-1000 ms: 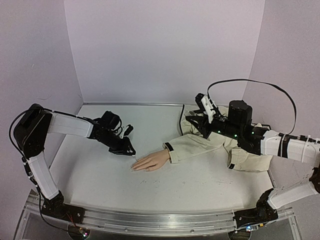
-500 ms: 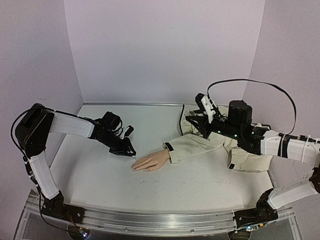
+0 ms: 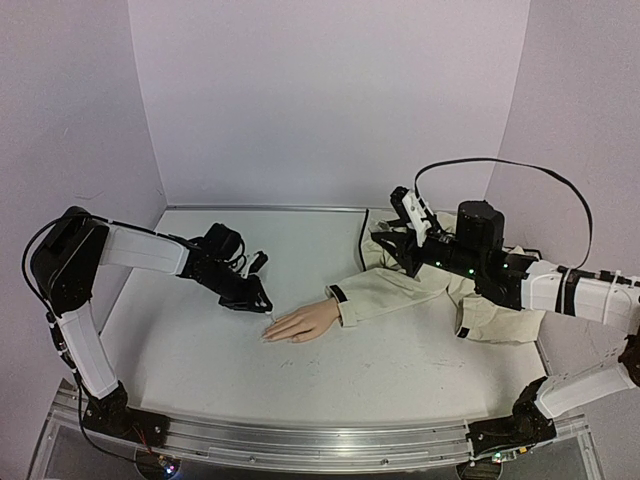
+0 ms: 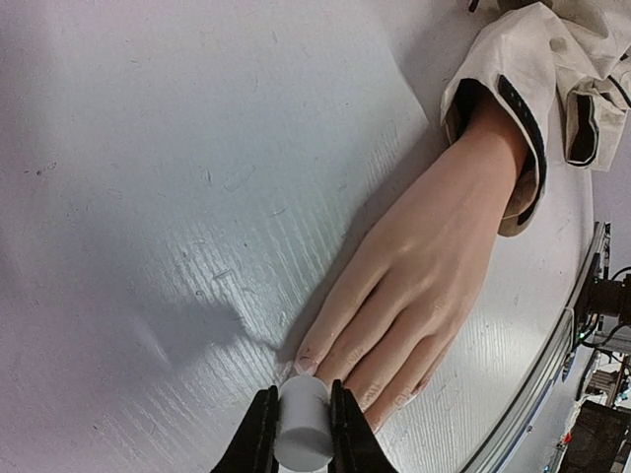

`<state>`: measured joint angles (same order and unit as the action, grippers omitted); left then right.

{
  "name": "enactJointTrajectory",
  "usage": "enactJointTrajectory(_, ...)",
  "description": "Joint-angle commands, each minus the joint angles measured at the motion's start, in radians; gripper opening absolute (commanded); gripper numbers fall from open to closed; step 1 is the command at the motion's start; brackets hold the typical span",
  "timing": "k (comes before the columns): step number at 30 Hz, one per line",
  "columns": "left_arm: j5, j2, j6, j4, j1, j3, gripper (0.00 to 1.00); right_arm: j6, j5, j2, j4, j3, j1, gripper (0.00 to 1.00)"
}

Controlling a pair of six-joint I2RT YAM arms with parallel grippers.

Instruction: Paint the nails

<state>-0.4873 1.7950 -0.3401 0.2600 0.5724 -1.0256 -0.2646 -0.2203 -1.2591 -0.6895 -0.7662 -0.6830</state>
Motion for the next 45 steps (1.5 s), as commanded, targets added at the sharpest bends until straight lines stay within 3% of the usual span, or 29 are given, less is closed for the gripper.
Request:
enactJointTrajectory(1, -0.004, -0.003, 0.001, -0.027, -0.005, -0.027, 0.0, 0.008, -0.011, -0.002, -0.082, -0.048, 0.005, 0.0)
enactJointTrajectory(45, 0.048, -0.108, 0.003, 0.005, -0.005, 0.034, 0.0, 0.016, -0.025, 0.003, -0.082, -0.044, 0.006, 0.0)
